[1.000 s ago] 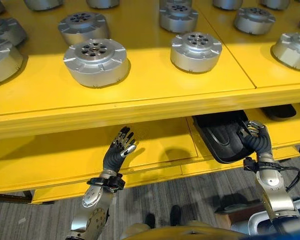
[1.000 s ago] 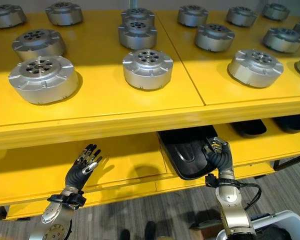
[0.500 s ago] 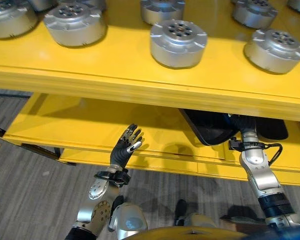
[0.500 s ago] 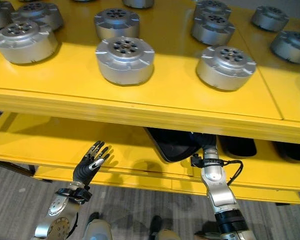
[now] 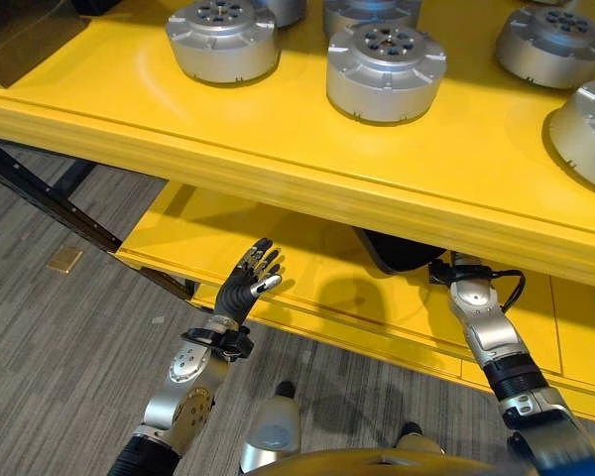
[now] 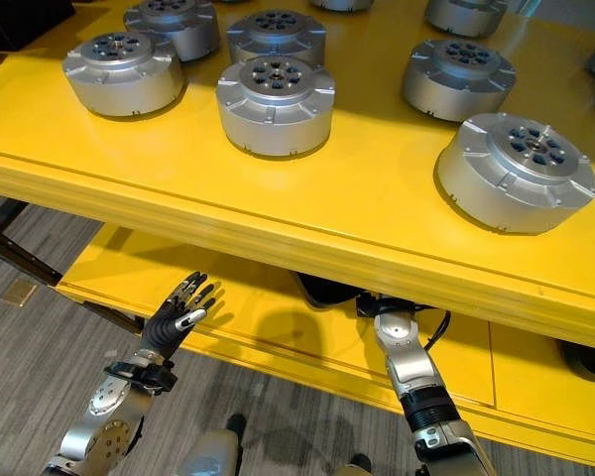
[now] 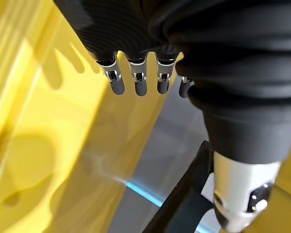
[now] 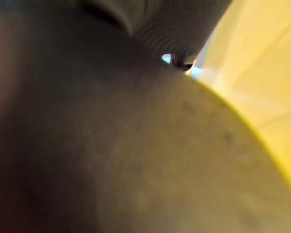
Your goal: Move parts from the plastic box to the shelf.
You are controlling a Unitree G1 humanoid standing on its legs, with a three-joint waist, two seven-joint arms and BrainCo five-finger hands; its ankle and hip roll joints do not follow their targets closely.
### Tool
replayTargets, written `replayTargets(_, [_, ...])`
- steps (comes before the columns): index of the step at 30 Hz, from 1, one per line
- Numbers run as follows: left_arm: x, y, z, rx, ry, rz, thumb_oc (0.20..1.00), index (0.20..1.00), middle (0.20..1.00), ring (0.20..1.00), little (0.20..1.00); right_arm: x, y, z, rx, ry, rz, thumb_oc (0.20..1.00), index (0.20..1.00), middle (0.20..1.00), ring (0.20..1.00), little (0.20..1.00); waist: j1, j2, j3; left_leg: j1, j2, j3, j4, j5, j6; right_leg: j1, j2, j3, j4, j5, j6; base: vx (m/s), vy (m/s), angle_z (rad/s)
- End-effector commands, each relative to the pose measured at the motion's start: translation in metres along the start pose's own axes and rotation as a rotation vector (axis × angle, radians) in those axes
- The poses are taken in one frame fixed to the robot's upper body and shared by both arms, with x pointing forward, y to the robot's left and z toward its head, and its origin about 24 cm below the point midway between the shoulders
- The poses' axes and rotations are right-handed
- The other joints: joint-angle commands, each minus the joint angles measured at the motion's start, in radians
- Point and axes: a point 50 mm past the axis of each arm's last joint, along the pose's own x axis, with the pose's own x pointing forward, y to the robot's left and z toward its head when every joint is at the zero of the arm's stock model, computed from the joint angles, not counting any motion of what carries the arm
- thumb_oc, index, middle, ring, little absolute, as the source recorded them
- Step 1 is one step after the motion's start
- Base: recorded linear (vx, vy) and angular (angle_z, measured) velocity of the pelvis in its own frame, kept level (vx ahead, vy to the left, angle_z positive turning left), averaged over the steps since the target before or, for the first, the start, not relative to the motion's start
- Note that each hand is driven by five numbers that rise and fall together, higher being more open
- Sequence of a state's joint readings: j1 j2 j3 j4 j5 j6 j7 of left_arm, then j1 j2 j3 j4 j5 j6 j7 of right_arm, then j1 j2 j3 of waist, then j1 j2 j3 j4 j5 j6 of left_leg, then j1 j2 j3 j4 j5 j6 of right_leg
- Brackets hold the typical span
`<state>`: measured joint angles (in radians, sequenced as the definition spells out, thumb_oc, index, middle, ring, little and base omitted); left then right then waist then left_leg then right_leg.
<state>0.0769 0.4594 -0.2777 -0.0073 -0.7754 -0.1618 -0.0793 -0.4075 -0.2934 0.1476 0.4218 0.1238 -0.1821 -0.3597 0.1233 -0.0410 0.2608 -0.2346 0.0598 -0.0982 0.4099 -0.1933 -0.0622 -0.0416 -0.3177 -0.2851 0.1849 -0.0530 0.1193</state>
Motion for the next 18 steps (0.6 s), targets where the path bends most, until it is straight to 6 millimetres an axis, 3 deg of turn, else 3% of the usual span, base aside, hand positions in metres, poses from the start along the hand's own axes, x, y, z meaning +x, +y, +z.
replayTargets(1, [-0.003,-0.01,0.013,-0.047,-0.097,-0.02,1.0,1.0,1.0,1.0,1.0,0.011,-0.019,0.019,0.04,-0.088,-0.093,0.2,0.2,0.2,0.2,0.2,-0.001,0.023,-0.032,-0.01,0.04,-0.007,0.009,0.043,-0.022,-0.069,0.012,0.05,0.224,-0.072,0.02,-0.07,0.035,-0.04])
replayTargets(11, [0.003,-0.018,0.019,-0.048,-0.113,-0.043,1.0,1.0,1.0,1.0,1.0,0.041,-0.021,0.04,0.036,-0.108,-0.168,0.2,0.2,0.2,0.2,0.2,-0.008,0.039,0.021,-0.172,0.04,-0.02,0.247,-0.056,-0.001,-0.252,0.004,0.123,0.458,-0.166,-0.01,-0.08,0.041,-0.08])
replayTargets(15, [0.003,-0.021,0.021,-0.045,-0.115,-0.059,1.0,1.0,1.0,1.0,1.0,0.057,-0.045,0.044,-0.009,-0.09,-0.277,0.2,0.2,0.2,0.2,0.2,-0.025,0.046,0.035,-0.293,0.032,-0.025,0.383,-0.111,0.012,-0.387,0.013,0.168,0.592,-0.218,-0.031,-0.1,0.032,-0.17])
replayTargets(18, [0.001,-0.021,0.021,-0.045,-0.111,-0.058,1.0,1.0,1.0,1.0,1.0,0.061,-0.05,0.044,-0.012,-0.078,-0.304,0.2,0.2,0.2,0.2,0.2,-0.023,0.049,0.036,-0.319,0.033,-0.022,0.413,-0.126,0.011,-0.418,0.017,0.175,0.621,-0.234,-0.033,-0.05,0.014,-0.06])
